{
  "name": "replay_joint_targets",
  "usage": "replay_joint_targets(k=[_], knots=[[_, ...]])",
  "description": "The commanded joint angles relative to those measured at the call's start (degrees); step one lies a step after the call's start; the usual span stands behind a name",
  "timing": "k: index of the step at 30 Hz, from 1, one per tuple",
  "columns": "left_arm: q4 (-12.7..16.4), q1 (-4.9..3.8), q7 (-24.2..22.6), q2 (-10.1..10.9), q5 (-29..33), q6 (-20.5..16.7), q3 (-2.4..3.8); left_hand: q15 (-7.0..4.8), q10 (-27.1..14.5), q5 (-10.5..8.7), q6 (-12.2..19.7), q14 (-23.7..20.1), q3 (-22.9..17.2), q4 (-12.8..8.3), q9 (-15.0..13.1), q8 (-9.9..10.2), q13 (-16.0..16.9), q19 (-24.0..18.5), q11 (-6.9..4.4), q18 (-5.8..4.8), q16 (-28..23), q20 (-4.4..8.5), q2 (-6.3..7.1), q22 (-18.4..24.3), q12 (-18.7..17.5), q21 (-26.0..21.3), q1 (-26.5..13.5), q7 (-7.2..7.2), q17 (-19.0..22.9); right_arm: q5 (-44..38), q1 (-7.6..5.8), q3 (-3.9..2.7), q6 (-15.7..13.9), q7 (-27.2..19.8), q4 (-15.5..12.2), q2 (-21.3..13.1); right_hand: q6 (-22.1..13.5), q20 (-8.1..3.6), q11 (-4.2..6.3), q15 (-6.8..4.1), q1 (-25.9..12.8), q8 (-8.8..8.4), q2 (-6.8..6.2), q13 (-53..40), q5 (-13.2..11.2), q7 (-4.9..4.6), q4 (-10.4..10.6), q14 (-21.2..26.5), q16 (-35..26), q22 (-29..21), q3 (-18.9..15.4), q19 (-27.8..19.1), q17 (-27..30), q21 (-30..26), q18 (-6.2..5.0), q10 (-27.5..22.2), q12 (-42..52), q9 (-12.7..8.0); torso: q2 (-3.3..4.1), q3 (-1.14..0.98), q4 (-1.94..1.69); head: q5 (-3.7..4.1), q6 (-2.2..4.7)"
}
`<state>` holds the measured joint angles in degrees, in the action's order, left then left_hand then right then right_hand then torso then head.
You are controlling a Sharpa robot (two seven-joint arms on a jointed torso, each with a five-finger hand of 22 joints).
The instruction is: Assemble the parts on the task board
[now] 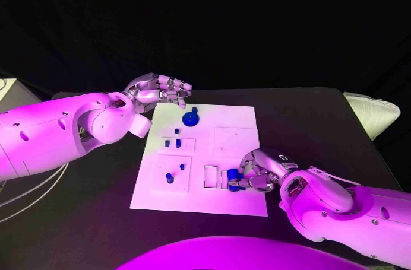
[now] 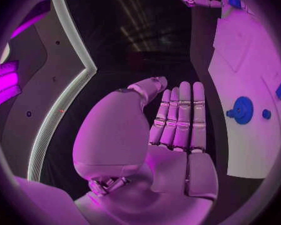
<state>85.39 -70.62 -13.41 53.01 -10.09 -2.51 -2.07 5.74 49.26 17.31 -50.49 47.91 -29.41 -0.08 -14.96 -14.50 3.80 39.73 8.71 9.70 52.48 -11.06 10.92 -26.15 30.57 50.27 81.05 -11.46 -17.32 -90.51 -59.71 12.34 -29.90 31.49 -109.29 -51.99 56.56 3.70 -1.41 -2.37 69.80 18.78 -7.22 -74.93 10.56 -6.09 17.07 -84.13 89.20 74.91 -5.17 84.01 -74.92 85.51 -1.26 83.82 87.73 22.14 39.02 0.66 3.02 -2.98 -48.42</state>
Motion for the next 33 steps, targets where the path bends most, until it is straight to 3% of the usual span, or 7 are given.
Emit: replay_joint_targets(k=[1,22,26,27,29,33], knots=[[0.17,-0.02,-0.26,-0.01,0.35,0.93,0.04,-0.13,-0.04,0.09,-0.09,-0.33,0.04,0.38,0.03,0.16,0.08,0.01,0.17,0.66,0.17,-0.39,-0.37,0.08,-0.25,-0.25,-0.22,-0.26,0.08,-0.85,0.07,0.01,2.37,0.18,0.26,0.52,0.43,-0.07,-0.14,0.05,-0.82,-0.11,0.02,-12.14,0.43,0.15,-0.07,-5.52,0.18,13.90,-0.44,4.81,-13.65,-0.24,0.35,4.02,-0.17,-0.07,0.03,0.01,-0.05,-0.03,-0.08],[0.51,-0.02,0.20,0.20,1.65,1.21,0.04,-0.13,-0.04,0.09,-0.09,-0.33,0.04,0.38,0.03,0.16,0.08,0.01,0.17,0.66,0.17,-0.39,-0.37,0.08,-0.25,-0.25,-0.22,-0.26,0.08,-2.06,0.48,0.01,4.48,0.45,1.91,2.14,0.84,-0.16,0.05,-0.10,0.91,0.24,0.09,-12.07,0.38,0.35,-0.26,-5.58,0.28,13.87,-0.12,4.76,-13.91,-0.32,0.33,3.94,-0.32,0.04,-0.03,-0.01,0.02,-0.38,-0.63],[0.50,-0.03,0.26,0.23,1.70,1.24,0.04,-0.13,-0.05,0.09,-0.11,-0.37,0.04,0.44,0.02,0.16,0.09,0.07,0.17,0.67,0.21,-0.40,-0.40,0.16,-0.26,-0.37,-0.25,-0.25,0.08,-2.53,0.49,0.01,4.48,0.47,1.94,2.15,0.70,-0.18,0.03,-0.10,2.45,0.24,0.22,-12.10,2.99,0.32,-0.27,-5.59,0.30,13.86,0.19,4.73,-13.98,-0.35,0.32,3.92,-0.41,-0.02,-0.04,-0.03,0.08,-0.47,-0.67],[0.50,-0.03,0.28,0.23,1.71,1.26,0.04,-0.13,-0.05,0.09,-0.11,-0.37,0.04,0.44,0.02,0.16,0.09,0.07,0.17,0.67,0.21,-0.40,-0.40,0.16,-0.26,-0.37,-0.25,-0.25,0.08,-2.78,0.49,0.01,4.48,0.47,1.93,2.12,0.61,-0.20,0.04,-0.10,3.46,0.20,0.25,-12.17,5.63,0.31,-0.31,-5.59,0.29,13.86,0.41,4.73,-13.95,-0.33,0.32,3.96,-0.39,-0.08,-0.03,-0.02,0.10,-0.47,-0.64],[0.50,-0.03,0.31,0.24,1.72,1.29,0.04,-0.13,-0.05,0.09,-0.11,-0.37,0.04,0.44,0.02,0.16,0.09,0.07,0.17,0.67,0.21,-0.40,-0.40,0.16,-0.26,-0.37,-0.25,-0.25,0.08,-2.99,0.50,0.01,4.45,0.46,1.89,2.05,0.56,-0.19,0.02,-0.10,4.31,0.14,0.19,-12.16,8.13,0.28,-0.34,-5.59,0.30,13.86,0.60,4.72,-13.98,-0.31,0.32,3.94,-0.45,-0.16,-0.02,-0.03,0.11,-0.52,-0.65],[0.50,-0.03,0.39,0.27,1.73,1.34,0.04,-0.13,-0.05,0.09,-0.11,-0.37,0.04,0.44,0.02,0.16,0.09,0.07,0.17,0.67,0.21,-0.40,-0.40,0.16,-0.26,-0.37,-0.25,-0.25,0.08,-3.28,0.50,0.01,4.05,0.43,1.73,1.85,0.56,-0.17,0.00,-0.08,5.12,0.02,0.09,-12.24,10.93,0.25,-0.36,-5.60,0.31,13.88,0.84,4.74,-14.03,-0.22,0.34,3.97,-0.45,-0.31,0.00,-0.04,0.14,-0.57,-0.65]])
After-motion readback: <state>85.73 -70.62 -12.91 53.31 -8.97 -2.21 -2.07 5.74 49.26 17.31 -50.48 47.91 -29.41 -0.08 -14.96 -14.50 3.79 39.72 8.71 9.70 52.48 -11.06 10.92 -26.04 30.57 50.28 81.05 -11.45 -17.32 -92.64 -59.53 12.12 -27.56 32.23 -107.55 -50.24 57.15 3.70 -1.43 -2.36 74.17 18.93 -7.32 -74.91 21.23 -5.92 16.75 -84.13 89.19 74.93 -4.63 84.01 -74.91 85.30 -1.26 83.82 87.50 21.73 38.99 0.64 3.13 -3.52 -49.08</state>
